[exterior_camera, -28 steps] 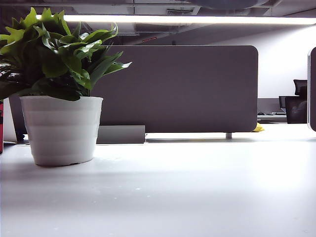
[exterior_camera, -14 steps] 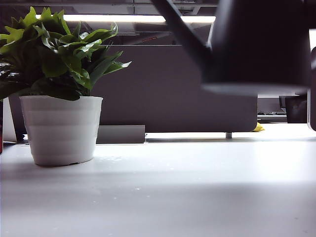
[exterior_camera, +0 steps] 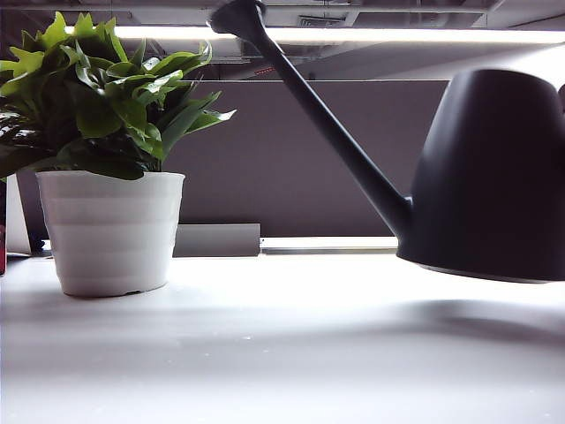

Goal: Pick up the watering can from the table, water the potted plant, and put the can back.

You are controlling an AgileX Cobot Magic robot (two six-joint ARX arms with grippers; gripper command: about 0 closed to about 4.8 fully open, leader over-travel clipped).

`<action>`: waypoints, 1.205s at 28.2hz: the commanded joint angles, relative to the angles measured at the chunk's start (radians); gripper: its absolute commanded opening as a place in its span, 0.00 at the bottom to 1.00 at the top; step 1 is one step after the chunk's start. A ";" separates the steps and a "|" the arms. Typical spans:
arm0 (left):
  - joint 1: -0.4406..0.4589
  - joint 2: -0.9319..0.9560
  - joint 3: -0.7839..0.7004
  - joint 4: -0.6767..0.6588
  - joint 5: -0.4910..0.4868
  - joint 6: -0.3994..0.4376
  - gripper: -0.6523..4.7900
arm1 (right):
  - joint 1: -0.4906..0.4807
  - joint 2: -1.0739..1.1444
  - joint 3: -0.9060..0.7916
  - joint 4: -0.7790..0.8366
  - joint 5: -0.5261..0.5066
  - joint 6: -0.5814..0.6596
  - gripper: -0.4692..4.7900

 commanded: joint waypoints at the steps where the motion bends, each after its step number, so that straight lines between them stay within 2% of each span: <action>1: -0.002 -0.001 -0.015 0.007 -0.003 0.000 0.11 | -0.028 0.122 0.065 0.278 -0.069 0.066 0.08; 5: -0.002 -0.001 -0.027 0.000 -0.003 0.000 0.11 | -0.043 0.270 0.142 0.369 -0.098 0.066 0.08; 14: -0.001 -0.001 -0.028 -0.008 -0.003 0.001 0.11 | -0.043 0.391 0.259 0.369 -0.161 0.027 0.08; 34: -0.001 -0.001 -0.029 -0.030 -0.003 0.001 0.11 | -0.051 0.475 0.264 0.370 -0.166 0.000 0.08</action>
